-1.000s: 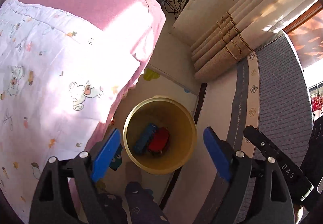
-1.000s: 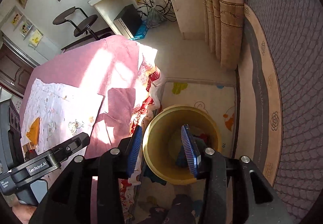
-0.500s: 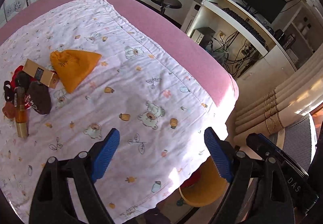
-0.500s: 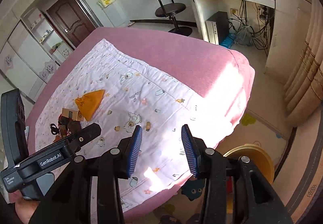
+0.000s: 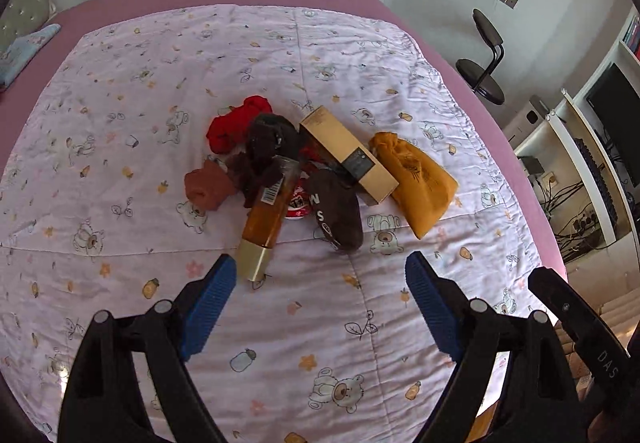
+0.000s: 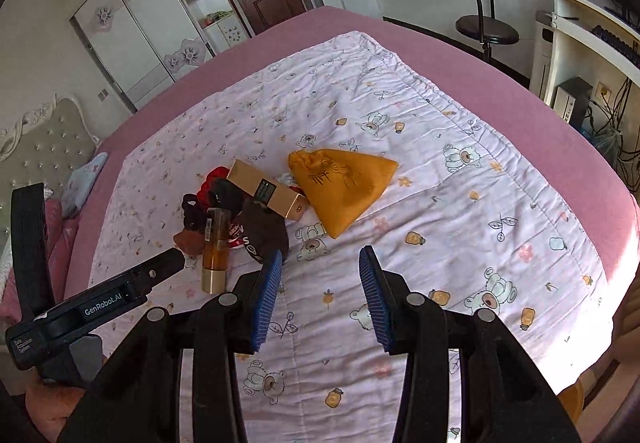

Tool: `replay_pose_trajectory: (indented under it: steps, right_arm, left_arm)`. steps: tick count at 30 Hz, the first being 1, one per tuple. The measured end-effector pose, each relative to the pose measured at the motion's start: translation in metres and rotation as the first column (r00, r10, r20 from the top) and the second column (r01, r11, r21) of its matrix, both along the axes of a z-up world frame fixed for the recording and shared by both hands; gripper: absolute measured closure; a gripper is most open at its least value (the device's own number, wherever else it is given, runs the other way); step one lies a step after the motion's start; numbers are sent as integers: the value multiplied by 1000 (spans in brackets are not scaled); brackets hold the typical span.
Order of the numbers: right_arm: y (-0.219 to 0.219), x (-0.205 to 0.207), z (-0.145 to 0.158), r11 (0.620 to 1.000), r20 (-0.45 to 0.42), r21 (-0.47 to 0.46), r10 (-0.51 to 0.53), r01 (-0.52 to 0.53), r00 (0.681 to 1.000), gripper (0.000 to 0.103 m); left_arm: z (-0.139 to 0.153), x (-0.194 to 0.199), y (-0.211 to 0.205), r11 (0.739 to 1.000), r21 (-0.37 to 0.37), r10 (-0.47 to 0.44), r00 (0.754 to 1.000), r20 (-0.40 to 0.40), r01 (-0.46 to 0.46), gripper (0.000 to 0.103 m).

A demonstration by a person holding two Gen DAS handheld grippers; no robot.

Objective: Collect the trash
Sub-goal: 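Move both open tools back over the pile on the quilt, then grasp the amber glass bottle with the left tool while the right tool grasps the gold box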

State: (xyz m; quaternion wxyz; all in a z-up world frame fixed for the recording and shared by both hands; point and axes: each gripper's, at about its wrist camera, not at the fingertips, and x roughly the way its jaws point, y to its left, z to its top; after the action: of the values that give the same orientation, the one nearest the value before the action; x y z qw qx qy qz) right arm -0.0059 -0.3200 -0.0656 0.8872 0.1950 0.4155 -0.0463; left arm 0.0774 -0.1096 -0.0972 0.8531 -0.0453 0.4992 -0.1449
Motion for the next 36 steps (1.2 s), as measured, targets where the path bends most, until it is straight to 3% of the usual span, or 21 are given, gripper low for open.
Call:
replay_pose_trajectory:
  steps: [9, 14, 19, 26, 29, 36]
  right_arm:
    - [48, 68, -28, 990, 1, -34, 137, -137, 991, 62]
    - [46, 103, -46, 985, 8, -36, 170, -170, 985, 62]
    - [34, 127, -61, 983, 13, -33, 179, -178, 984, 62]
    - [27, 140, -75, 980, 8, -37, 196, -195, 981, 62]
    - [28, 142, -78, 978, 4, -36, 205, -205, 979, 62]
    - [28, 151, -83, 975, -5, -36, 217, -217, 976, 62]
  left_arm:
    - [-34, 47, 25, 997, 19, 69, 998, 13, -70, 17]
    - [-63, 67, 23, 995, 62, 74, 997, 5, -75, 17]
    - [-93, 80, 26, 993, 52, 104, 994, -23, -103, 16]
    - [-114, 84, 11, 995, 82, 60, 998, -36, -57, 18]
    - [-118, 85, 12, 996, 57, 70, 996, -61, -67, 25]
    - [-115, 86, 8, 999, 26, 28, 995, -97, -25, 66]
